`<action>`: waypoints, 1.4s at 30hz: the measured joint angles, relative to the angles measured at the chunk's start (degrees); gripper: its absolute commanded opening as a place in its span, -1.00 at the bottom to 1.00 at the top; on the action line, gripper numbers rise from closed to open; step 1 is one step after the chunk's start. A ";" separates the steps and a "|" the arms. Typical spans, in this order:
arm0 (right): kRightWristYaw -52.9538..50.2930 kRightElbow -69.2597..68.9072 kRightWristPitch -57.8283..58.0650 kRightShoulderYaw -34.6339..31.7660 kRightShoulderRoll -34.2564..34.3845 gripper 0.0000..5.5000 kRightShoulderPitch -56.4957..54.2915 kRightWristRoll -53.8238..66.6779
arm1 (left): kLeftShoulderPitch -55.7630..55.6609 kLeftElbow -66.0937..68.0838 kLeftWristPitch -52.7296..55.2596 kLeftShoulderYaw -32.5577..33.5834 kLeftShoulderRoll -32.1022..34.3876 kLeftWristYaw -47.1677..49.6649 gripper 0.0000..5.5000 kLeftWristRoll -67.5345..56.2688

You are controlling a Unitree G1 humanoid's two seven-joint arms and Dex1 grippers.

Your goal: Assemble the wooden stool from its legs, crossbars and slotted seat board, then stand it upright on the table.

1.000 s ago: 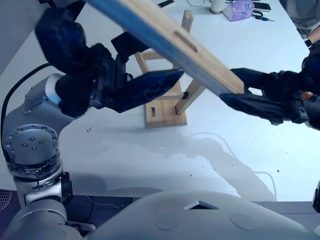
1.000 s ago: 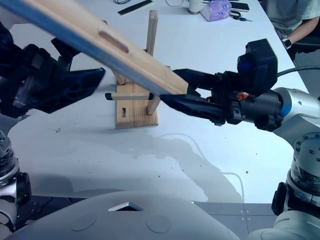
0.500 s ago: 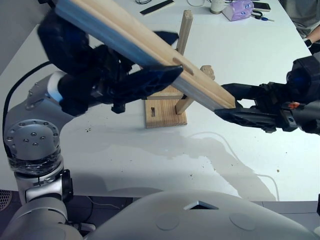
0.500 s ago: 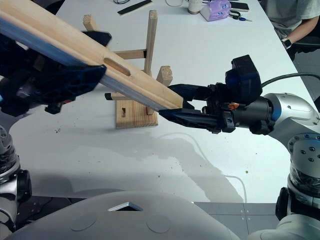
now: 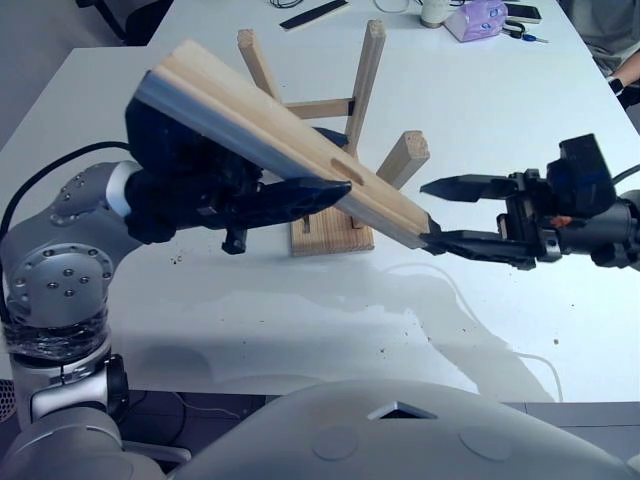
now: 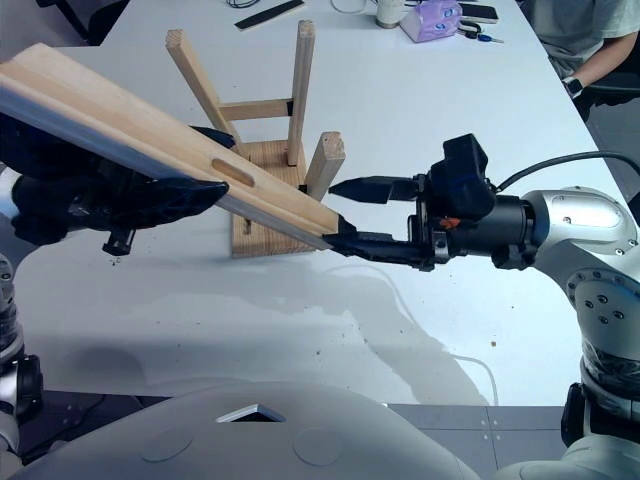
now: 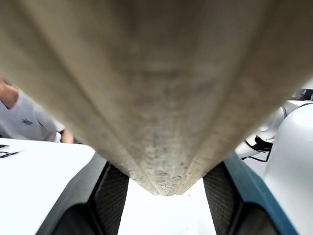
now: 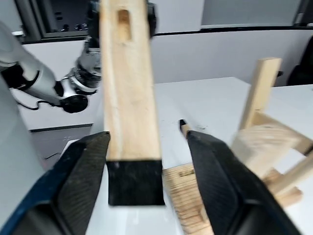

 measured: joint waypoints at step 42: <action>-0.65 23.55 -13.28 -1.07 8.81 0.09 6.09 -20.32 | 11.24 23.98 -22.86 -0.87 4.67 -22.03 -0.25 42.98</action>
